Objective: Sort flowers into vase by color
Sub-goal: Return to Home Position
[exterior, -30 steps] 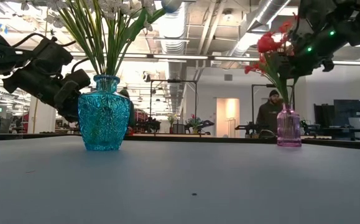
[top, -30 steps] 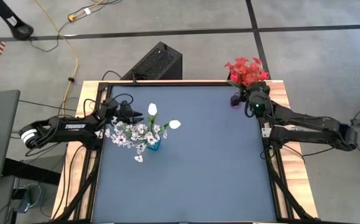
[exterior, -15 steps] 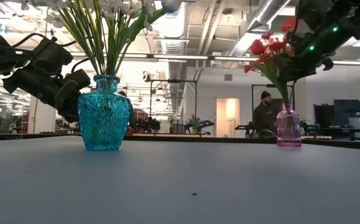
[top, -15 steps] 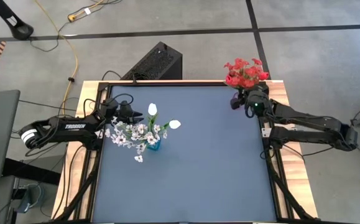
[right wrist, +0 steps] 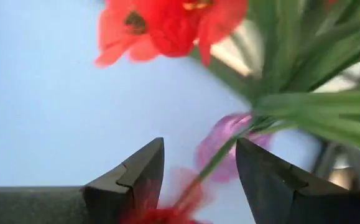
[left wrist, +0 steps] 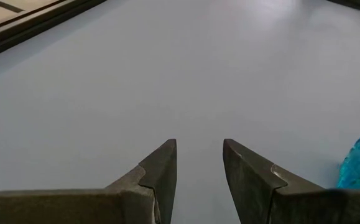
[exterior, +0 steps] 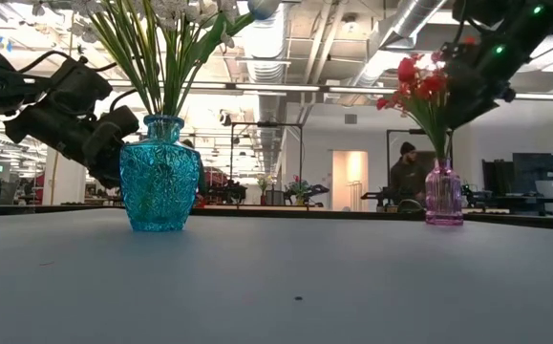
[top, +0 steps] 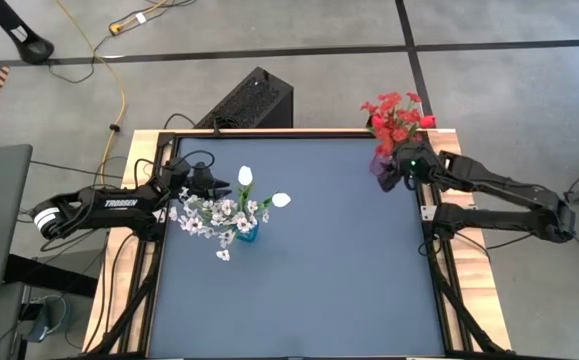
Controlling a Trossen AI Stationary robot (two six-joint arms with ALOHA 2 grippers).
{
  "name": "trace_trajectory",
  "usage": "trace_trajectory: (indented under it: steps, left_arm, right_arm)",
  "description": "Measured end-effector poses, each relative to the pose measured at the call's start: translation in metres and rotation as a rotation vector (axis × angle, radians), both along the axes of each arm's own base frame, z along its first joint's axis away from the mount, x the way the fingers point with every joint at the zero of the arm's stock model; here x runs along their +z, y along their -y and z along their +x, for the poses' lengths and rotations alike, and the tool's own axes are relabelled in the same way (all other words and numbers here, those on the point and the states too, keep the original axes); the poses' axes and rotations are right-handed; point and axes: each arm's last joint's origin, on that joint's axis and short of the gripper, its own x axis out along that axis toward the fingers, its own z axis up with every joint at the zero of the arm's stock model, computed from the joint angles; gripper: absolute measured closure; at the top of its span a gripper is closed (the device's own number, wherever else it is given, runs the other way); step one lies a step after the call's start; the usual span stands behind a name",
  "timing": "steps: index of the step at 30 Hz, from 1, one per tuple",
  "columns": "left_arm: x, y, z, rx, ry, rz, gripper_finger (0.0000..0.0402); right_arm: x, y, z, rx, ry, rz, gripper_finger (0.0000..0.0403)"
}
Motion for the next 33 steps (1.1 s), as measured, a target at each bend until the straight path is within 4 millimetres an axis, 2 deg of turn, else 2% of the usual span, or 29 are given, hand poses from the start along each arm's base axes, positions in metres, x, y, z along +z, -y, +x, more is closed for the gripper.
trace_trajectory:
  steps: [11, 19, 27, 33]
  left_arm:
    - [0.0, 0.001, 0.0, -0.01, 0.007, -0.021, 0.0282]
    - [0.0, 0.001, 0.0, -0.004, 0.011, -0.034, 0.0282]
    - [0.005, -0.002, 0.003, 0.004, 0.042, -0.029, 0.0282]
    - [0.021, -0.004, 0.006, -0.012, 0.114, 0.0, 0.0282]
  right_arm:
    - [0.01, -0.019, 0.003, 0.263, 0.099, 0.303, 0.0178]
    - [0.014, -0.043, 0.016, 0.478, 0.184, 0.447, 0.0178]
    - [0.024, -0.077, 0.043, 0.768, 0.324, 0.354, 0.0178]
    - [0.007, -0.101, 0.062, 0.955, 0.352, 0.199, 0.0185]
